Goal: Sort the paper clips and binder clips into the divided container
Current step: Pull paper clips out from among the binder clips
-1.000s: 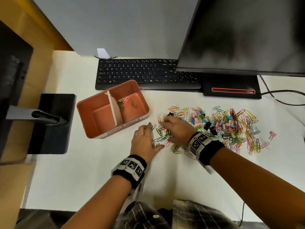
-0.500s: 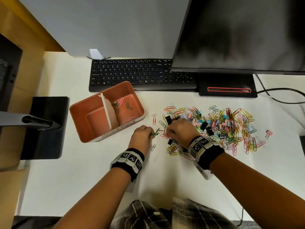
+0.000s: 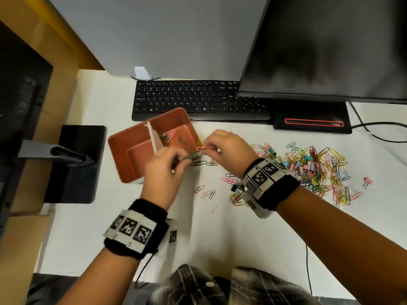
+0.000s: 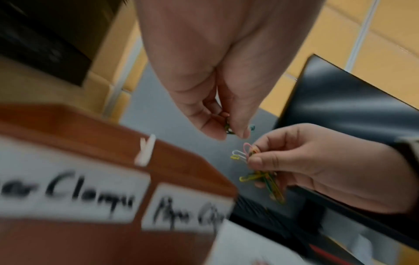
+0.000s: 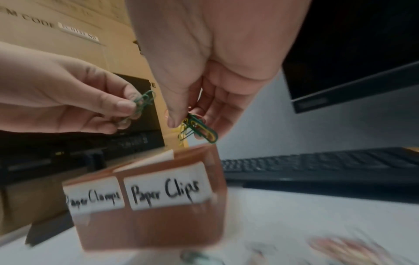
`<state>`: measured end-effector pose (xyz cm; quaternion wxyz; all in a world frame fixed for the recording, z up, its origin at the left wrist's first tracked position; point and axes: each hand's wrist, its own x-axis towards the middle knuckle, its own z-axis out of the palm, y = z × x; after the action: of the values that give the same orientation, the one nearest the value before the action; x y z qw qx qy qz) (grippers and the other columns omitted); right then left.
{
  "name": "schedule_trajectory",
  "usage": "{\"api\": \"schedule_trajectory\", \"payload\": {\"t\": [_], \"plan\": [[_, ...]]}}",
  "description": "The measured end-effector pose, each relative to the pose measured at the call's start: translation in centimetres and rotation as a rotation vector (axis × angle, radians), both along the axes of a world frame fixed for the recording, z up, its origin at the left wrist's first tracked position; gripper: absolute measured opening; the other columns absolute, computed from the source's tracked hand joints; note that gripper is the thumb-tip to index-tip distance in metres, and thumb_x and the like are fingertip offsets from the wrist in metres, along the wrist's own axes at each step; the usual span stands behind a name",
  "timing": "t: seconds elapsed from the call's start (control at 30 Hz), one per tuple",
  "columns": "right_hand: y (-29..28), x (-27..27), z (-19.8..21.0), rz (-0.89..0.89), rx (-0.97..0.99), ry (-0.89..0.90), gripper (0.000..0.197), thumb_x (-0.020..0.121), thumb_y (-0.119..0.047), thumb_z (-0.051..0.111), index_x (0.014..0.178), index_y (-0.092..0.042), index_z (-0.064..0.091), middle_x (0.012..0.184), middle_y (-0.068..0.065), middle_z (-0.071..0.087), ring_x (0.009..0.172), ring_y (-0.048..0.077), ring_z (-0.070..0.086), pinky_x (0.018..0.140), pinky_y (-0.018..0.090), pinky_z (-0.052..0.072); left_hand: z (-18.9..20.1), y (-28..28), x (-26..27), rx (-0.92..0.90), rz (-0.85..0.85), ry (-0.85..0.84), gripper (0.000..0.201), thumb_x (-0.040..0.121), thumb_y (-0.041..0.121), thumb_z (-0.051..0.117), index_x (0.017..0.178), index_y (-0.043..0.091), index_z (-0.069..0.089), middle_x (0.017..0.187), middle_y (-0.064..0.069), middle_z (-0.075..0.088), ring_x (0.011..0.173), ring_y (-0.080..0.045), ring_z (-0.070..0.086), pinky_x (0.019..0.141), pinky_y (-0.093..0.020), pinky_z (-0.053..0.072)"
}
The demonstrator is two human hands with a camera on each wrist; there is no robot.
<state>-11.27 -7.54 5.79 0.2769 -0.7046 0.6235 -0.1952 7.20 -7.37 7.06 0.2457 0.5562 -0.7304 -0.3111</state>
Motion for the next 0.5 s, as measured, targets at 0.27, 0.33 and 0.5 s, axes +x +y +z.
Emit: {"api": "schedule_trajectory", "payload": {"t": [0.27,0.33,0.5], "plan": [[-4.0,4.2,1.7,-0.014,0.043,-0.168,0.024,0.081,-0.035,0.066,0.098,-0.018,0.065,0.094,0.0,0.059,0.086,0.017,0.06,0.084,0.036,0.051,0.9,-4.7,2.0,0.058,0.139,-0.091,0.03,0.079,0.015,0.07,0.109,0.014,0.064,0.109,-0.006,0.062,0.094,-0.019,0.061,0.092,-0.03,0.048],[-3.3,2.7,1.1,-0.108,0.021,-0.216,0.019,0.085,-0.036,0.061,0.095,-0.02,0.066,0.098,-0.001,0.059,0.088,0.015,0.06,0.084,0.032,0.051,0.9,-2.9,2.0,-0.004,0.08,-0.049,0.031,0.078,0.014,0.07,0.108,0.018,0.064,0.104,0.002,0.058,0.088,-0.017,0.061,0.086,-0.029,0.052],[-0.5,-1.3,-3.1,-0.203,0.159,-0.054,0.026,0.087,-0.022,0.059,0.113,-0.02,0.057,0.11,-0.001,0.055,0.096,0.013,0.058,0.09,0.037,0.052,-3.2,2.8,0.7,0.154,-0.227,-0.043,0.056,0.072,0.029,0.076,0.122,0.018,0.055,0.122,-0.001,0.051,0.108,-0.013,0.051,0.096,-0.03,0.045]]}}
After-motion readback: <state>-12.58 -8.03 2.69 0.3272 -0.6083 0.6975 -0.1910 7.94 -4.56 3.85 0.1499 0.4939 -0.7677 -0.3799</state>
